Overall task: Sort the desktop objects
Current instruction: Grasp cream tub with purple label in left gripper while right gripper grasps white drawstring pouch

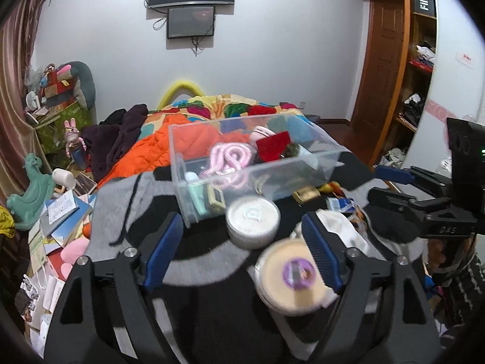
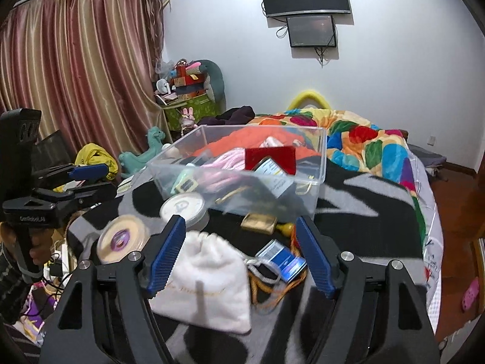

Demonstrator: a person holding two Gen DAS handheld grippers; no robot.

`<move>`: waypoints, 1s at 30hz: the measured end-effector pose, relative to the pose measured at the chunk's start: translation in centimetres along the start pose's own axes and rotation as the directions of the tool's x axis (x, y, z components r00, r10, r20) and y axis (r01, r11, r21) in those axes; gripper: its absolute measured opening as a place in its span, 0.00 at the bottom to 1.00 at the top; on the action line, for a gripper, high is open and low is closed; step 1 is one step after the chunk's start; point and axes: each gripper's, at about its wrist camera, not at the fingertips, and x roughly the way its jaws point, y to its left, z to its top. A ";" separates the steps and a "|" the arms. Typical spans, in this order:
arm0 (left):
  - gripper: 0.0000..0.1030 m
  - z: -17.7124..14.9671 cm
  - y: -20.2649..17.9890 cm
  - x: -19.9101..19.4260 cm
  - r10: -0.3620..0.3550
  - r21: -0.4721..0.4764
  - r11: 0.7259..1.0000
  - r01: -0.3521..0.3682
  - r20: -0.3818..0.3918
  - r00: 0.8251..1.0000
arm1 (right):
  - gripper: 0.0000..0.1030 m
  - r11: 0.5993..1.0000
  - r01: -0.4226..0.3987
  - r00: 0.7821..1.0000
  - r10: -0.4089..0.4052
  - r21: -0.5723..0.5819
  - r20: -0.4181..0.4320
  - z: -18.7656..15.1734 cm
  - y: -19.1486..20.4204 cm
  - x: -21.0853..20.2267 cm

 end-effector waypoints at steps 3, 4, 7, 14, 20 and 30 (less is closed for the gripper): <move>0.81 -0.9 -0.5 -0.8 -0.014 0.008 1.000 0.014 0.000 1.000 | 0.70 1.000 -0.009 1.000 0.009 0.000 -0.014 -0.9 0.7 0.2; 0.81 -1.3 -0.7 -1.0 -0.017 0.011 1.000 0.017 0.000 1.000 | 0.70 1.000 -0.018 1.000 0.018 0.001 -0.025 -1.2 1.0 0.3; 0.84 -2.3 -0.9 -1.4 -0.027 0.011 1.000 0.027 -0.017 0.999 | 0.70 0.999 -0.033 0.998 0.033 0.004 -0.048 -2.0 1.6 1.0; 0.86 -4.4 -0.6 -1.8 -0.044 -0.020 0.999 0.044 -0.048 0.998 | 0.79 1.000 0.020 0.993 -0.021 -0.008 -0.120 -4.4 3.1 4.1; 0.87 -5.9 -0.1 -0.9 -0.068 -0.061 0.996 0.062 -0.103 0.992 | 0.92 0.998 0.037 0.990 -0.043 -0.047 -0.132 -5.3 4.5 5.0; 0.87 -6.8 -1.1 1.0 -0.080 -0.041 0.996 0.074 -0.148 0.986 | 0.87 0.988 0.111 0.987 -0.122 -0.103 -0.103 -5.9 4.7 5.7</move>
